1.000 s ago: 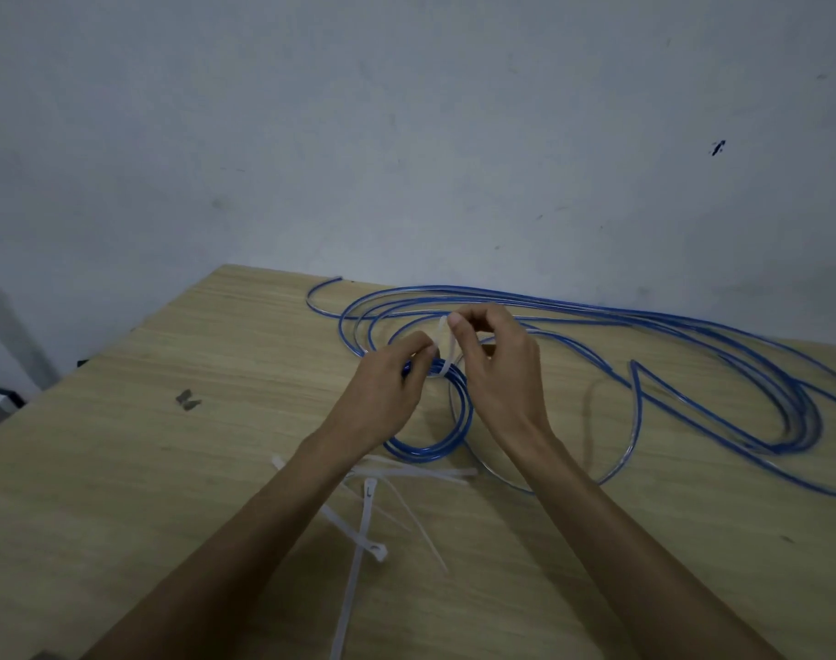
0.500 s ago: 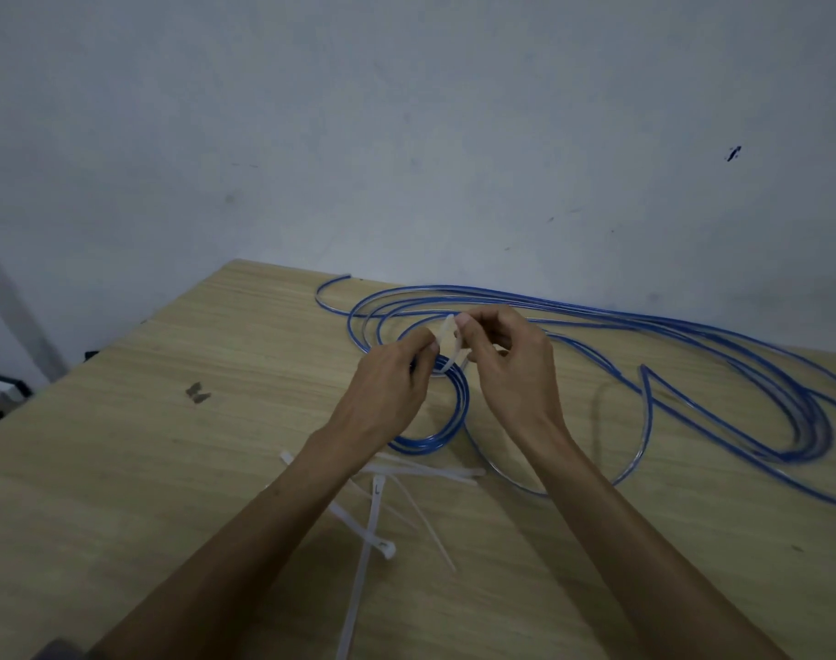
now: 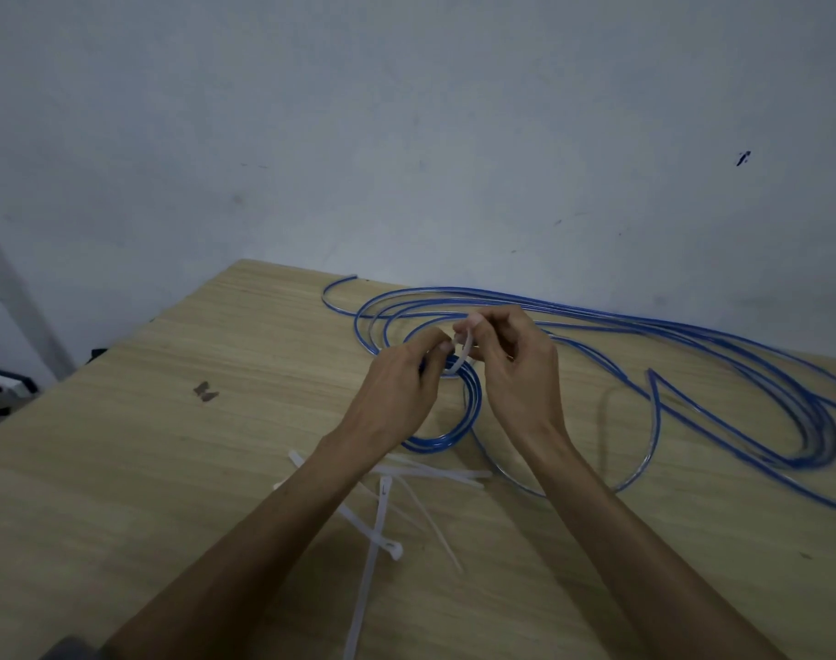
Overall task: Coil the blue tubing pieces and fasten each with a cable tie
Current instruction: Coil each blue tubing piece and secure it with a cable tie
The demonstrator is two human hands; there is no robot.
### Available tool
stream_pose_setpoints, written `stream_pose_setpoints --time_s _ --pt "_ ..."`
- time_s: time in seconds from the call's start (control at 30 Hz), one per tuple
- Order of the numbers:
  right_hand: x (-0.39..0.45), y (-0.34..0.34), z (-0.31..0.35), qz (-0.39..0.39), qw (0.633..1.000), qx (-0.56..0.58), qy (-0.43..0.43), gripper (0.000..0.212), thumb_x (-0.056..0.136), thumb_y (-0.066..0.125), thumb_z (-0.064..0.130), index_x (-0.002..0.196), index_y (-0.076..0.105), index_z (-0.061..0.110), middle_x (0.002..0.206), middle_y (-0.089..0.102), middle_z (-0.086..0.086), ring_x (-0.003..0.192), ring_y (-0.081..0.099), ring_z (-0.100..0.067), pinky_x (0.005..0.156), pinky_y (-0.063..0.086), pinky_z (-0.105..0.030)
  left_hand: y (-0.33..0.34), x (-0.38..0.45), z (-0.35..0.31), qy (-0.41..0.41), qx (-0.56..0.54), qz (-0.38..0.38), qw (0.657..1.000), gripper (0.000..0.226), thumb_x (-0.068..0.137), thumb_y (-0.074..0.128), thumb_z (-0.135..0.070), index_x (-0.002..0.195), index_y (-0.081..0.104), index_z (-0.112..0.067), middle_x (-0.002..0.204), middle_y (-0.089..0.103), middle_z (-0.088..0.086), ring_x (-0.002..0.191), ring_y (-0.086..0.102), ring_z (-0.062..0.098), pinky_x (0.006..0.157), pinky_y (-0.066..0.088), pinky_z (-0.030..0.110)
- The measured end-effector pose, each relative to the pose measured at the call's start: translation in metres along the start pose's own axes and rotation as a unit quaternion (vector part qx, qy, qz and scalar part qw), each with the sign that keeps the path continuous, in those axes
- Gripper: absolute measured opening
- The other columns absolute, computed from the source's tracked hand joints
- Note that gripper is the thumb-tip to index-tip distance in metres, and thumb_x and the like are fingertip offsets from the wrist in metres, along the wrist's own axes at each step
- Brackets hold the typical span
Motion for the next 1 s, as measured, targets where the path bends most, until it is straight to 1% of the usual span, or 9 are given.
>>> stream_pose_setpoints --time_s 0.1,0.23,0.43,0.5,0.63,0.7,0.8,0.9,1.0 --pt "-0.001 0.001 0.001 0.011 1.0 -0.005 -0.01 0.009 0.103 0.057 0.017 0.102 0.065 0.012 0.093 0.076 0.001 0.091 0.073 -0.011 0.083 0.061 -0.034 0.001 -0.001 0.001 -0.003 0.0 -0.006 1.0 0.018 0.107 0.041 -0.026 0.096 0.053 -0.034 0.063 0.054 0.003 0.051 0.048 0.02 0.061 0.048 0.051" --pt "-0.001 0.001 -0.001 0.022 1.0 -0.008 -0.012 0.009 0.103 0.057 0.018 0.099 0.066 0.018 0.093 0.075 0.002 0.092 0.073 -0.012 0.082 0.06 -0.034 0.003 -0.001 0.002 -0.001 0.0 -0.008 1.0 0.019 0.107 0.041 -0.027 0.108 0.06 -0.027 0.065 0.058 0.004 0.051 0.051 0.021 0.06 0.049 0.05" --pt "0.002 0.0 -0.001 0.022 1.0 -0.001 -0.015 0.009 0.1 0.062 0.014 0.096 0.07 0.013 0.088 0.074 0.001 0.085 0.071 -0.012 0.077 0.055 -0.023 0.001 -0.003 -0.001 -0.006 0.011 -0.02 1.0 0.019 0.107 0.042 -0.026 0.103 0.06 -0.022 0.059 0.052 0.001 0.049 0.046 0.019 0.051 0.04 0.04" --pt "0.003 0.0 -0.003 0.025 0.999 -0.021 -0.016 0.009 0.099 0.064 0.016 0.094 0.072 0.016 0.088 0.074 0.004 0.086 0.071 -0.012 0.078 0.056 -0.027 0.0 -0.002 -0.001 0.001 0.019 -0.024 1.0 0.02 0.108 0.041 -0.027 0.103 0.06 -0.023 0.06 0.053 0.003 0.05 0.046 0.019 0.05 0.036 0.036" --pt "0.005 -0.001 -0.009 0.021 0.999 -0.038 0.002 0.007 0.097 0.068 0.024 0.091 0.073 0.026 0.093 0.072 0.007 0.091 0.071 -0.013 0.08 0.06 -0.045 -0.001 -0.001 -0.003 0.015 0.018 -0.023 0.999 0.02 0.108 0.041 -0.027 0.103 0.06 -0.022 0.062 0.053 0.003 0.051 0.046 0.019 0.049 0.036 0.034" --pt "0.006 -0.002 -0.012 0.025 0.998 -0.062 0.005 0.008 0.096 0.068 0.028 0.092 0.074 0.024 0.095 0.072 0.006 0.09 0.07 -0.012 0.078 0.059 -0.042 0.0 -0.002 -0.004 0.009 -0.007 -0.019 1.0 0.02 0.108 0.041 -0.026 0.105 0.061 -0.022 0.064 0.053 0.0 0.052 0.046 0.018 0.049 0.035 0.031" --pt "0.008 -0.002 -0.013 0.029 0.998 -0.057 0.016 0.008 0.095 0.07 0.027 0.091 0.075 0.023 0.092 0.074 0.007 0.087 0.069 -0.013 0.074 0.056 -0.032 -0.001 -0.001 -0.008 -0.021 -0.063 -0.001 0.998 0.021 0.107 0.043 -0.023 0.104 0.063 -0.017 0.067 0.053 -0.014 0.056 0.048 0.006 0.054 0.032 0.015" --pt "0.008 -0.004 -0.011 0.022 0.999 -0.037 0.014 0.005 0.094 0.071 0.022 0.09 0.074 0.022 0.087 0.074 0.008 0.085 0.07 -0.011 0.071 0.053 -0.025 -0.003 0.0 -0.01 -0.05 -0.111 0.034 0.992 0.023 0.107 0.043 -0.021 0.095 0.061 -0.015 0.065 0.053 -0.025 0.056 0.049 -0.002 0.056 0.035 0.011" --pt "0.008 -0.005 -0.009 0.024 0.999 -0.042 -0.006 0.007 0.095 0.07 0.019 0.09 0.073 0.021 0.085 0.072 0.01 0.084 0.068 -0.008 0.069 0.052 -0.023 -0.005 0.0 -0.015 -0.062 -0.148 0.054 0.986 0.024 0.108 0.042 -0.019 0.094 0.06 -0.01 0.061 0.053 -0.025 0.054 0.049 -0.005 0.055 0.037 0.009"
Point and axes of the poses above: each hand's wrist, its own x-axis towards the middle knuckle, its own y-axis out of the palm, z = x × y, the point moved 1 cm from there along x, towards the middle knuckle
